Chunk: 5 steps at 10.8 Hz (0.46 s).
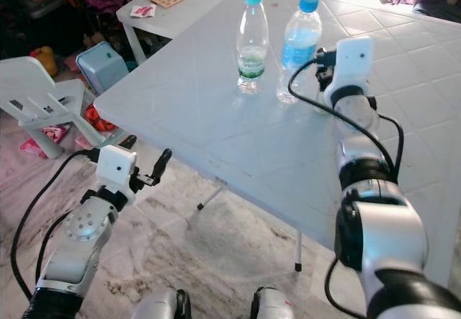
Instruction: Restocking fridge
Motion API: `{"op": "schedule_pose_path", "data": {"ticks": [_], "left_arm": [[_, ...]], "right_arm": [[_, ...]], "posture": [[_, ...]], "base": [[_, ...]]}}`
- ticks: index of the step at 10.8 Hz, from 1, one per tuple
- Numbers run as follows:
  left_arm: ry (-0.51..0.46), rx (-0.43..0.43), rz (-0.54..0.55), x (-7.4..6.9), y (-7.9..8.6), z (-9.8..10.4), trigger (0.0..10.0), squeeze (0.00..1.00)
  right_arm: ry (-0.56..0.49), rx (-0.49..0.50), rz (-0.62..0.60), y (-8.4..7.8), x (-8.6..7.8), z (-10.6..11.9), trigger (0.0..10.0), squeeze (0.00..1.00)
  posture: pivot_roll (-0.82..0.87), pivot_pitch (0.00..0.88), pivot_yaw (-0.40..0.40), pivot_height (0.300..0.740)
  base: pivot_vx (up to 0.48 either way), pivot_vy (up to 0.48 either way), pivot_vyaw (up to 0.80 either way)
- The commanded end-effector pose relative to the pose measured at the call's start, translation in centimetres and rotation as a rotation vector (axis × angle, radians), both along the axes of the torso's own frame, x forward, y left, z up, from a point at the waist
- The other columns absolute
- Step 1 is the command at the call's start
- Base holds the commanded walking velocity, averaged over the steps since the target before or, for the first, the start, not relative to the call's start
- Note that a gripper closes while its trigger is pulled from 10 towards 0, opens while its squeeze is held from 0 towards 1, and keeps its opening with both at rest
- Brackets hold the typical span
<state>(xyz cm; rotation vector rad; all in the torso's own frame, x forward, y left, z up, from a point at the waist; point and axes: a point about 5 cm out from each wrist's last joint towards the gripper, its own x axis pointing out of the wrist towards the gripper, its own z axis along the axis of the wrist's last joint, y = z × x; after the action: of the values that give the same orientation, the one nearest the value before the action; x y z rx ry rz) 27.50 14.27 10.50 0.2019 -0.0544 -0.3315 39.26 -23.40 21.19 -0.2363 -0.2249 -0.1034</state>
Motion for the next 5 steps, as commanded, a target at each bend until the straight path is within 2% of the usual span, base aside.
{"op": "schedule_pose_path", "data": {"ticks": [1,2,3,4,5], "left_arm": [[0.002,0.01,0.01,-0.1,0.1,-0.1,10.0,0.0],[0.0,0.002,0.02,0.0,-0.1,-0.2,10.0,0.0],[-0.002,-0.007,0.052,0.2,-0.1,-0.3,10.0,0.0],[0.016,-0.024,0.107,0.6,0.2,-0.5,10.0,0.0],[0.018,-0.017,0.166,0.7,0.8,-0.8,10.0,0.0]], "right_arm": [[-0.015,-0.016,-0.027,-0.7,-0.2,0.3,0.0,0.0],[-0.059,0.001,-0.021,-0.1,-1.2,0.3,0.0,0.0],[-0.09,0.023,0.028,1.2,-2.4,0.2,0.0,0.0],[-0.113,0.08,0.112,3.5,-4.3,-0.2,0.3,0.0],[-0.127,0.141,0.224,6.2,-6.2,-0.6,4.1,0.0]], "posture": [[0.09,0.129,0.064,0.74],[0.07,0.115,0.051,0.74],[0.06,0.1,0.041,0.74],[0.05,0.088,0.04,0.74],[0.03,0.065,0.045,0.74]], "base": [[0.0,0.0,0.0],[0.0,0.0,0.0],[0.0,0.0,0.0],[0.0,0.0,0.0],[0.0,0.0,0.0]]}}
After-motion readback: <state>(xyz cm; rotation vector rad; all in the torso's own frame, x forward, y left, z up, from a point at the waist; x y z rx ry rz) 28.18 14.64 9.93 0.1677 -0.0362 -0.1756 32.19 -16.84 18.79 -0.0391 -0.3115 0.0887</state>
